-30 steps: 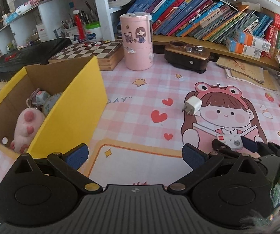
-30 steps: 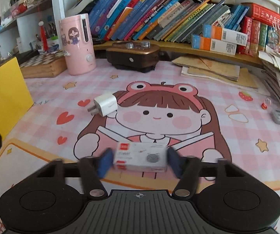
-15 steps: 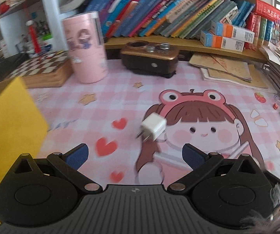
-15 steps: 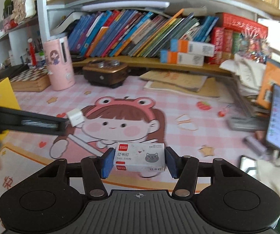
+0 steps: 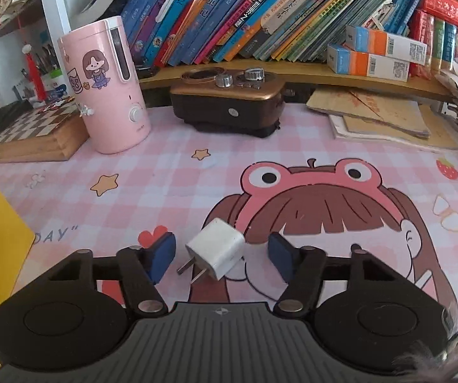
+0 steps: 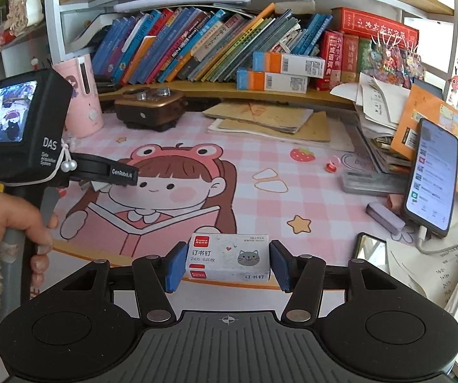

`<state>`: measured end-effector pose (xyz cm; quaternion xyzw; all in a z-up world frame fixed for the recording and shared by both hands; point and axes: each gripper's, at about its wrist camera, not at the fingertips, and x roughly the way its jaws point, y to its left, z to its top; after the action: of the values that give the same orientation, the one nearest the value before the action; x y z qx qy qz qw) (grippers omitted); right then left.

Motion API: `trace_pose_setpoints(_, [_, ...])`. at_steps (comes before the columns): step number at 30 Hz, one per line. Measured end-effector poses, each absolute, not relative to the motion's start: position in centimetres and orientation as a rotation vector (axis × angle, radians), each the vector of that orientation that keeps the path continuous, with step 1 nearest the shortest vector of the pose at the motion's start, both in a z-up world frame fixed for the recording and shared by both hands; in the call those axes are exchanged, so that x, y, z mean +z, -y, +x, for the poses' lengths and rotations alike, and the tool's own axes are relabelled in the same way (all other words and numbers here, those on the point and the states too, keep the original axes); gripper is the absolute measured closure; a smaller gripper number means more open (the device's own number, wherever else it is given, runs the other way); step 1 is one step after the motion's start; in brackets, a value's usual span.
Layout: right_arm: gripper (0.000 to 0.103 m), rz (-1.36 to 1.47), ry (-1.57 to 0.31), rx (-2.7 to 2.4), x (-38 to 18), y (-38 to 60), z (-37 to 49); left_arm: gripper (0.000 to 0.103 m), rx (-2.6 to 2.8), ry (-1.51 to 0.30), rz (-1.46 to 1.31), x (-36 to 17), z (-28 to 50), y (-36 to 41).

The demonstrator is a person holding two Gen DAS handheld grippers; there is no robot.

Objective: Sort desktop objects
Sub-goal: 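Grasp the small white box with the right gripper while the left gripper grasps the white plug, then carry the small white box and white plug over the yellow box with both grippers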

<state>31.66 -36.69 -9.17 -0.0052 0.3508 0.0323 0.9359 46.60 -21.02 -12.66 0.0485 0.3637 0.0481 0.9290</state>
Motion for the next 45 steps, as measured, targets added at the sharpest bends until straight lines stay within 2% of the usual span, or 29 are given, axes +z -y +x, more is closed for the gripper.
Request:
trace_pose_setpoints(2, [0.048,-0.011,-0.721,0.066,-9.2,36.7,31.6,0.067,0.09,-0.743,0.089,-12.6,46.6,21.1])
trace_pose_setpoints(9, [0.048,-0.012,-0.712,0.084,-9.0,36.5,31.3,0.067,0.034,-0.742,0.084,-11.3,44.5,20.7])
trace_pose_setpoints(23, [0.048,-0.003,-0.716,0.182,-7.9,34.6,30.0,0.067,-0.04,-0.71,0.016,-6.5,35.0,18.0])
trace_pose_setpoints(34, [0.048,0.028,-0.765,0.246,-5.3,34.6,26.3,0.067,-0.057,-0.694,-0.074,-2.8,26.5,15.1])
trace_pose_setpoints(45, [0.048,0.02,-0.781,0.252,-3.3,31.7,21.4,0.067,-0.115,-0.679,-0.117,-1.2,19.2,11.5])
